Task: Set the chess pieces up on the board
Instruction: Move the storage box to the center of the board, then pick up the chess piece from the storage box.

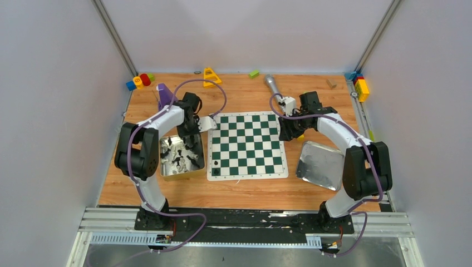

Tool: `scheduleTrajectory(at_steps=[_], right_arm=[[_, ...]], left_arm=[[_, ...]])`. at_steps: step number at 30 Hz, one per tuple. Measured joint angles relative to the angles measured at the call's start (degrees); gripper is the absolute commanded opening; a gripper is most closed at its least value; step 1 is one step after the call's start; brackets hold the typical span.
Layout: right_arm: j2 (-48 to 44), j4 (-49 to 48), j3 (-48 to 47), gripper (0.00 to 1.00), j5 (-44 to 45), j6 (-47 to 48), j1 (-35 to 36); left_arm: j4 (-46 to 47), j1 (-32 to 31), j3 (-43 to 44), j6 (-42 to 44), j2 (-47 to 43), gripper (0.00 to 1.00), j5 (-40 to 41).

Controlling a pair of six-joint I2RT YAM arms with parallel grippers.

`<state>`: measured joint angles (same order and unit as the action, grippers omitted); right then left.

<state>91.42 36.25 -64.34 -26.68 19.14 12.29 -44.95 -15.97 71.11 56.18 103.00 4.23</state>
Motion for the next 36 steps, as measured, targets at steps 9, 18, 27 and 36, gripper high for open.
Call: scheduleTrajectory(at_steps=[9, 18, 27, 36], right_arm=[[0.66, 0.17, 0.00, 0.40, 0.04, 0.02, 0.00], [1.44, 0.42, 0.00, 0.40, 0.04, 0.02, 0.00], [1.46, 0.70, 0.00, 0.40, 0.00, 0.02, 0.00], [1.46, 0.98, 0.00, 0.40, -0.17, 0.02, 0.00]], left_arm=[[2.19, 0.00, 1.86, 6.93, 2.58, 0.29, 3.41], [3.65, 0.79, 3.48, 7.69, 1.90, 0.57, 3.32], [1.81, 3.65, 1.49, 3.32, -10.97, 0.61, -6.93], [-2.86, 10.93, -3.80, -1.29, -15.65, 0.56, -20.02]])
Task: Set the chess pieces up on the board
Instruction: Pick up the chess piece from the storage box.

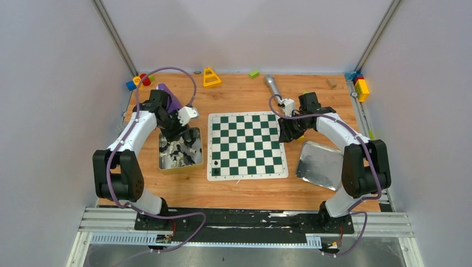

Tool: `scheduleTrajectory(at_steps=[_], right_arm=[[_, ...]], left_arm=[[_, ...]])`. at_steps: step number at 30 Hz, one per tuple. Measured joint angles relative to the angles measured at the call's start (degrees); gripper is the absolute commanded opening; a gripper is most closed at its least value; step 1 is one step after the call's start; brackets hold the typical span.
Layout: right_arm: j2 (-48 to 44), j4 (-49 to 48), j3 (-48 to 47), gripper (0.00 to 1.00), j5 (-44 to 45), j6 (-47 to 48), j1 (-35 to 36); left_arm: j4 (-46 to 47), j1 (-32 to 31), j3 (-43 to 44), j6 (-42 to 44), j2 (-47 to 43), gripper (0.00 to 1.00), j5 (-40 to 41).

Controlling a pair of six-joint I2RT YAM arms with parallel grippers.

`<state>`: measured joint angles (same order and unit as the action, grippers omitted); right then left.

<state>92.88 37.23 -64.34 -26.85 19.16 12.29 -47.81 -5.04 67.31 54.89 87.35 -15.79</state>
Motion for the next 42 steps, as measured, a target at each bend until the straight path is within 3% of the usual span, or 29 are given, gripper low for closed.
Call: scheduleTrajectory(at_steps=[8, 18, 22, 32, 42], right_arm=[[0.00, 0.11, 0.00, 0.40, -1.07, 0.00, 0.00], [0.00, 0.15, 0.00, 0.40, -1.36, 0.00, 0.00], [0.00, 0.17, 0.00, 0.40, -1.36, 0.00, 0.00], [0.00, 0.24, 0.00, 0.40, -1.33, 0.00, 0.00], [0.04, 0.28, 0.00, 0.40, -1.31, 0.02, 0.00]], left_arm=[[-1.14, 11.02, -3.08, -5.31, 0.00, 0.52, -4.13], [-0.24, 11.72, -3.67, -14.23, -0.02, 0.53, -10.75], [0.87, 10.29, -3.82, -17.29, -0.02, 0.53, -12.26], [4.26, -1.70, -3.85, -20.02, -0.02, 0.53, -11.08], [7.89, -4.46, -8.90, -8.90, 0.57, 0.51, -12.52]])
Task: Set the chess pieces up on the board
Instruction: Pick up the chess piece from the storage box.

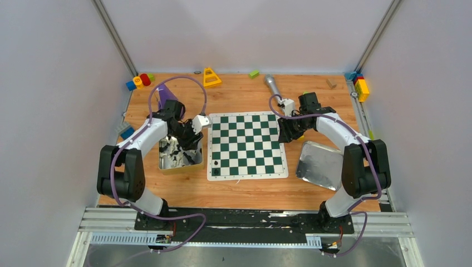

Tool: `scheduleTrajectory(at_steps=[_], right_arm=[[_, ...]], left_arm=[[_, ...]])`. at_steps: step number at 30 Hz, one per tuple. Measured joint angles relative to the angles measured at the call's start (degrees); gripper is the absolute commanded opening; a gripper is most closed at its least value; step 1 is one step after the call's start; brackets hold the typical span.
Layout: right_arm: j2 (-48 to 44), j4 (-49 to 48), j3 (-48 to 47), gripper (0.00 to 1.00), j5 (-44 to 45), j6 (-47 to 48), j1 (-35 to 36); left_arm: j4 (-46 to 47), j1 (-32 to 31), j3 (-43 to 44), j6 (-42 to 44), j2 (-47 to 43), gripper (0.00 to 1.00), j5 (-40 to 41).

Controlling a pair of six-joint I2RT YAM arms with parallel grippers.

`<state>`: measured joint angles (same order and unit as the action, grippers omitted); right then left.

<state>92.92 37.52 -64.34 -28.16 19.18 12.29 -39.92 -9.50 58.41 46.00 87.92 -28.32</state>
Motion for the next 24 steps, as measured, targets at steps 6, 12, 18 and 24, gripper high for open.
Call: scheduleTrajectory(at_steps=[6, 12, 18, 24], right_arm=[[0.00, 0.00, 0.00, 0.40, 0.00, -0.02, 0.00], [0.20, 0.00, 0.00, 0.40, 0.02, -0.02, 0.00], [0.83, 0.02, 0.00, 0.40, 0.07, 0.00, 0.00], [0.85, 0.02, 0.00, 0.39, 0.07, 0.00, 0.00]], left_arm=[[0.76, 0.00, -1.88, 9.99, 0.37, 0.51, -0.79], [1.16, 0.00, -3.58, 17.97, 0.92, 0.51, -2.93], [1.09, -0.09, -3.65, 21.94, 1.64, 0.51, -4.52], [0.98, -1.03, -3.65, 23.65, 2.32, 0.50, -4.50]])
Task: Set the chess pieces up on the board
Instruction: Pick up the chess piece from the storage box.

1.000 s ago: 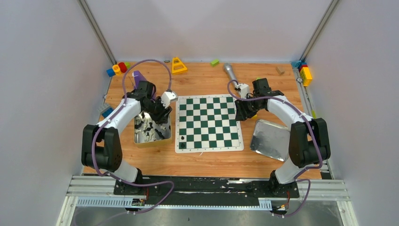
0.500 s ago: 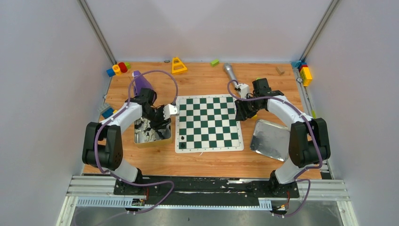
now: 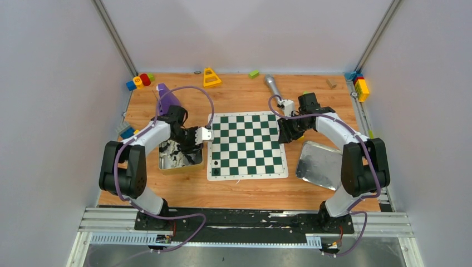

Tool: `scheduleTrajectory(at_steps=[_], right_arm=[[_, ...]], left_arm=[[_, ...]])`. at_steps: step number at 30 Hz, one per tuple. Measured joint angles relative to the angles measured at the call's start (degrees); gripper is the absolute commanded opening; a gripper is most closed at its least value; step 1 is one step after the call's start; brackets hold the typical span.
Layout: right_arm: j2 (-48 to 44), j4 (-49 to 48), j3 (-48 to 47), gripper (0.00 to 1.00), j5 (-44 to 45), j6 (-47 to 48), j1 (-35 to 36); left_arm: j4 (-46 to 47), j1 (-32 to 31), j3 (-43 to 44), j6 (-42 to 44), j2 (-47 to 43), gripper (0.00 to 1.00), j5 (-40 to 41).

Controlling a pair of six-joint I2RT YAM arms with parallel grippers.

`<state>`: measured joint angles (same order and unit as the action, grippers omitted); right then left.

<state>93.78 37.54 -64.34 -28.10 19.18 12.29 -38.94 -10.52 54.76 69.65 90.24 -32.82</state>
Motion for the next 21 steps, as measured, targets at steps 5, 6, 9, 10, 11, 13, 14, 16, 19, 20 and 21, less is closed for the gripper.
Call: scheduleTrajectory(at_steps=[5, 6, 9, 10, 11, 13, 14, 16, 19, 20, 21], right_arm=[[0.00, 0.00, 0.00, 0.39, 0.02, 0.04, 0.00], [0.00, 0.00, 0.00, 0.39, 0.02, 0.04, 0.00], [0.00, 0.02, 0.00, 0.39, 0.02, 0.20, 0.00], [0.00, 0.02, 0.00, 0.39, 0.02, 0.24, 0.00], [0.00, 0.02, 0.00, 0.39, 0.02, 0.28, 0.00], [0.00, 0.04, 0.00, 0.39, 0.00, 0.39, 0.00], [0.00, 0.07, 0.00, 0.39, -0.02, 0.39, 0.00], [0.00, 0.13, 0.00, 0.40, -0.04, 0.42, 0.00], [0.00, 0.22, 0.00, 0.39, -0.07, 0.42, 0.00], [0.00, 0.28, 0.00, 0.39, -0.09, 0.42, 0.00], [0.00, 0.39, 0.00, 0.39, -0.09, 0.42, 0.00]], left_arm=[[-0.37, -0.37, 0.04, -0.17, 0.07, 0.49, 2.27], [-0.52, -0.22, 0.04, -0.48, -0.04, 0.50, 2.99], [-1.46, 0.98, 0.15, -1.99, -1.36, 0.50, 4.66], [-2.05, 2.08, 0.26, -2.71, -2.32, 0.51, 4.94], [-2.78, 3.26, 0.50, -3.41, -3.43, 0.51, 5.25], [-4.00, 5.75, 1.16, -4.61, -5.81, 0.52, 5.84], [-4.57, 7.30, 1.53, -5.29, -7.58, 0.53, 6.19], [-5.35, 9.42, 1.86, -6.21, -10.05, 0.53, 7.02], [-6.67, 12.61, 1.95, -6.97, -12.24, 0.53, 9.11], [-6.97, 13.40, 1.95, -7.08, -12.22, 0.53, 9.97], [-7.30, 14.10, 1.95, -7.19, -11.76, 0.53, 11.17]])
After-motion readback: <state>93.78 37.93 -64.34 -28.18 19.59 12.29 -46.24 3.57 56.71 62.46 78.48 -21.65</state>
